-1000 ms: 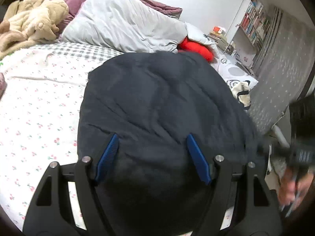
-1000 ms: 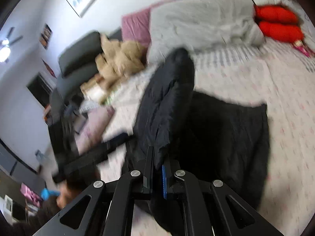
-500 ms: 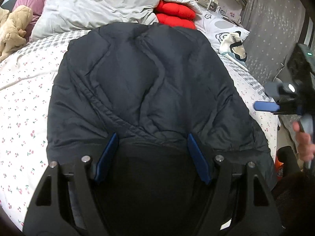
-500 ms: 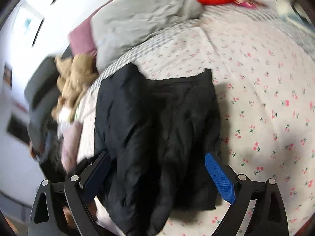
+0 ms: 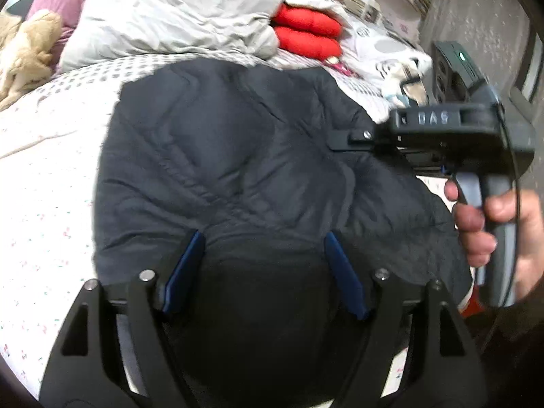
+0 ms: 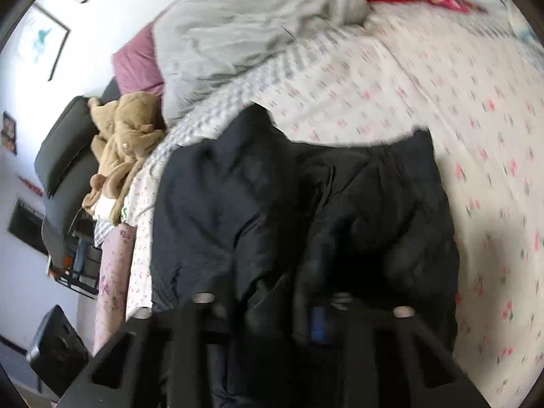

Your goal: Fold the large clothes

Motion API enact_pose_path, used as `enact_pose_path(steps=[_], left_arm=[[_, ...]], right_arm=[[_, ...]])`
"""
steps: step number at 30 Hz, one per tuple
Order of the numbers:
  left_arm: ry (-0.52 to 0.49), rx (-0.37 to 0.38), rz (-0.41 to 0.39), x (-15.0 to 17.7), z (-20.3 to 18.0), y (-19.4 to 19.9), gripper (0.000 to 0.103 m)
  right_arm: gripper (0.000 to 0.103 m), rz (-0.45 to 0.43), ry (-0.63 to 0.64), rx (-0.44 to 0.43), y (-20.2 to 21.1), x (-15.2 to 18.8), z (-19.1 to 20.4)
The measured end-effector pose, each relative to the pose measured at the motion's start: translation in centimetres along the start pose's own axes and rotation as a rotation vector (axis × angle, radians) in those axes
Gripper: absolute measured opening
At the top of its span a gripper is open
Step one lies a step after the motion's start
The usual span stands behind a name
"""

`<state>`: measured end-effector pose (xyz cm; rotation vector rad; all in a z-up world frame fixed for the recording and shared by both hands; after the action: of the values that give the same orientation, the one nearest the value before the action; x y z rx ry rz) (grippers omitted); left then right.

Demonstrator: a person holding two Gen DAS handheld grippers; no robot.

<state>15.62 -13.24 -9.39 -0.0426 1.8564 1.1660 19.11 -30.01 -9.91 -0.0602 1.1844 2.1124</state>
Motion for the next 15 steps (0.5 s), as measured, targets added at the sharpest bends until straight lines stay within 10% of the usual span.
enact_pose_path(steps=[7, 15], left_arm=[[0.219, -0.027, -0.055, -0.9, 5.2, 2.3, 0.099], [0.381, 0.061, 0.081, 2.3, 6.3, -1.7, 0.100]], right_arm=[[0.018, -0.179, 0.146, -0.077, 6.4, -3.1, 2.9], [0.037, -0.056, -0.055, 0.015, 2.7, -3.5, -8.2]])
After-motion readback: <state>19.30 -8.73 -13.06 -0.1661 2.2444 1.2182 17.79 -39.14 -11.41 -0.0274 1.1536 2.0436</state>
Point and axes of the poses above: each gripper's, at about its wrist camera, not at the fingertips, and y roughly against the way its jaws point, z to its left, x to its underside, the point moved 10 cm from there along -y, roughly the way its jaws point, and after that the axes turned 9 degrees about -y, right-handed, at the moved point
